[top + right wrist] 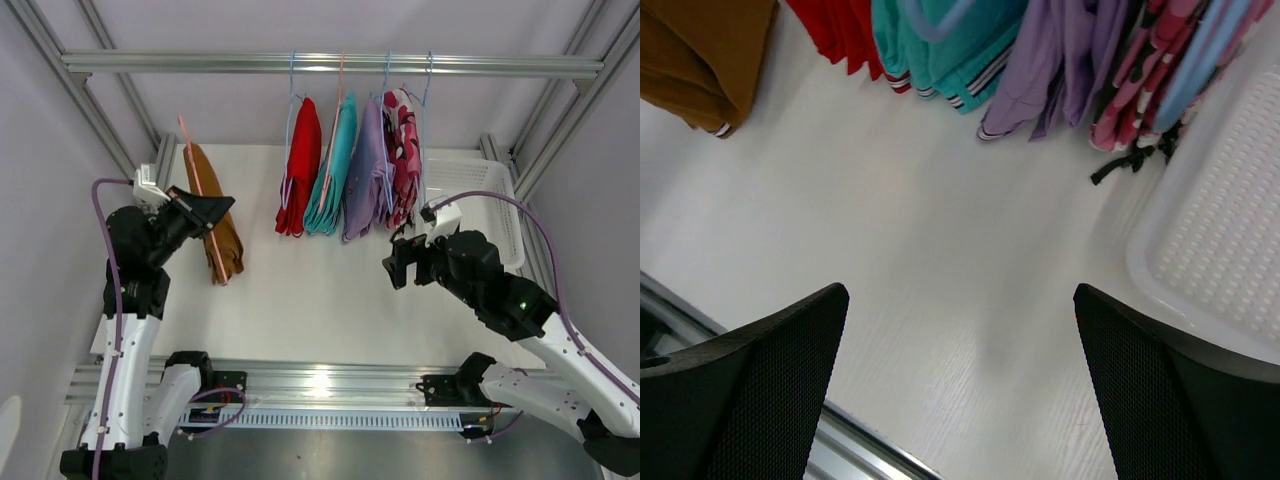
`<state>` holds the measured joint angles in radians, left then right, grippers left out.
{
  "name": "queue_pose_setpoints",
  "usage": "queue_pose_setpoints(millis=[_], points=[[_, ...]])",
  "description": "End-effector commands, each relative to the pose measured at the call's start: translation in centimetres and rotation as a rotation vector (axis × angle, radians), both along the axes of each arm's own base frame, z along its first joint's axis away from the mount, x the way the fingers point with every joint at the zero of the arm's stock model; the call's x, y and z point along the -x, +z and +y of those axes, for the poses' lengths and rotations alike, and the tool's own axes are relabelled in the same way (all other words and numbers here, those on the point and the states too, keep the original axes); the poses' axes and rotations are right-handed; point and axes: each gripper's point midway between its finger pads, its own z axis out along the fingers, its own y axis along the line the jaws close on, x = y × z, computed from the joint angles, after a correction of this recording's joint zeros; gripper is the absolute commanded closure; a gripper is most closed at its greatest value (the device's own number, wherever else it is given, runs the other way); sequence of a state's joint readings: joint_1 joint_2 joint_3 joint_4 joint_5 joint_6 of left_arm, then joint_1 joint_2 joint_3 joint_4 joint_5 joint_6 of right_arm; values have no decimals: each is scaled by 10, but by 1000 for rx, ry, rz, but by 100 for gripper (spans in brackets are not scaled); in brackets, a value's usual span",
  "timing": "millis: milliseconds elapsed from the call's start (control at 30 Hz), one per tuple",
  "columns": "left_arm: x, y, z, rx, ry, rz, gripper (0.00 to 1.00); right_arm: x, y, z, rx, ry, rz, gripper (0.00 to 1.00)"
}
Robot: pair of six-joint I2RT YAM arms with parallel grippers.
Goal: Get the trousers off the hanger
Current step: Pick up the hanger from the clothesline.
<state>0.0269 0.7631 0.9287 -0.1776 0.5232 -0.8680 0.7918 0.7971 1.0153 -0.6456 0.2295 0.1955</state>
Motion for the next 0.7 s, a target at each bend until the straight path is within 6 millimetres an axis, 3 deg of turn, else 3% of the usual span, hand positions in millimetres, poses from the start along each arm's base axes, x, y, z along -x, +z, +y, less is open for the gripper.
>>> queue_pose_setpoints(millis=[0, 167, 233, 267, 300, 367, 533, 667], points=[[-1, 15, 22, -144, 139, -166, 99, 9, 36, 20, -99, 70, -49, 0], [12, -3, 19, -179, 143, -176, 100, 15, 60, 61, -119, 141, -110, 0], [12, -11, 22, -194, 155, -157, 100, 29, 80, 89, -142, 214, -151, 1], [13, -13, 22, -207, 158, -156, 99, 25, 77, 100, -105, 203, -169, 0], [14, -16, 23, -215, 159, -152, 100, 39, 82, 115, -110, 253, -186, 0], [16, -18, 24, -222, 165, -159, 99, 44, 90, 134, -143, 265, -225, 0], [16, -27, 25, -261, 168, -150, 99, 65, 47, 189, -166, 375, -210, 0], [16, -35, 29, -283, 193, -148, 99, 73, -4, 215, -113, 418, -171, 1]])
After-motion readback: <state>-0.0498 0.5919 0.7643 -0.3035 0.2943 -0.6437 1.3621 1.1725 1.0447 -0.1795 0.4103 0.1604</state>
